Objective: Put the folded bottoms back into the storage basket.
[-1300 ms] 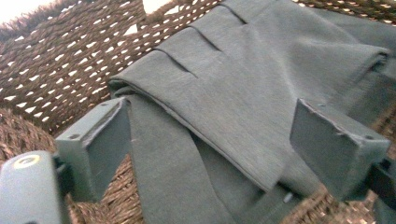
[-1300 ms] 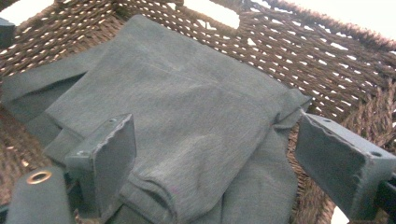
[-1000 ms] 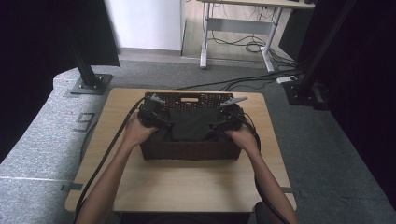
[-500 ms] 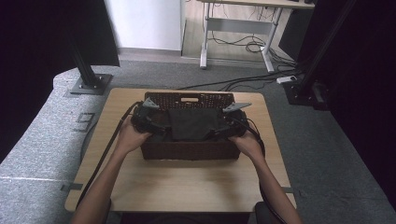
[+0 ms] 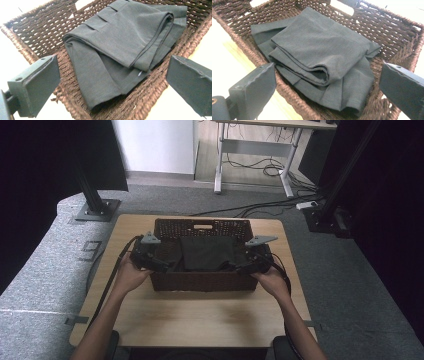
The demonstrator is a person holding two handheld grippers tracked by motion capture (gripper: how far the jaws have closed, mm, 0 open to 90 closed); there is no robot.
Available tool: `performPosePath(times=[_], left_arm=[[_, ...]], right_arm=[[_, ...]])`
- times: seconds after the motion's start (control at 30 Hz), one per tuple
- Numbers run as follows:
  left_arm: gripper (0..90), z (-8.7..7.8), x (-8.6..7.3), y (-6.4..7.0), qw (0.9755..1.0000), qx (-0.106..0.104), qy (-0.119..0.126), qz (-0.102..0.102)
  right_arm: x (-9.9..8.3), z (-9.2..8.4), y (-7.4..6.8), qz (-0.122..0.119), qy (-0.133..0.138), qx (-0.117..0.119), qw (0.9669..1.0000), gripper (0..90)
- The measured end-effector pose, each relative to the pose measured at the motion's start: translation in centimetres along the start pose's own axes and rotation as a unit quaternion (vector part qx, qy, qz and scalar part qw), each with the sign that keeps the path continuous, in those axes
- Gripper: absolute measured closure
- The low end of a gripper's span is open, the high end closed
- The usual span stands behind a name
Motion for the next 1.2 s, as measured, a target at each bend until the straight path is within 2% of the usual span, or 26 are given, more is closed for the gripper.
performPosePath(times=[0.37,0.8,0.97,1.2], left_arm=[[0.0,-1.3,-1.6,0.2,1.0000,0.003,0.004,0.004],[0.0,-3.0,-4.4,0.1,0.9999,0.005,0.011,-0.008],[0.0,-3.2,-5.5,0.3,0.9998,0.005,0.013,-0.011],[0.0,-2.8,-7.4,0.3,0.9998,0.005,0.012,-0.017]], right_arm=[[-1.5,-1.4,0.1,0.003,0.006,-0.003,1.0000,1.3],[-4.2,-3.5,0.6,0.009,0.013,-0.018,0.9997,2.2],[-5.5,-4.1,0.7,0.010,0.009,-0.030,0.9995,0.8],[-7.6,-4.0,1.1,0.031,0.000,-0.034,0.9989,0.0]])
Point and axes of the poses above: each handheld gripper's, and its own axes: z roughly forward along the jaws, x roughly out of its top, y roughly to its right, the point moved 1 cm from there along z, roughly forward along the jaws, and after that the axes turned 1 degree about -z, right-handed, at the moved point
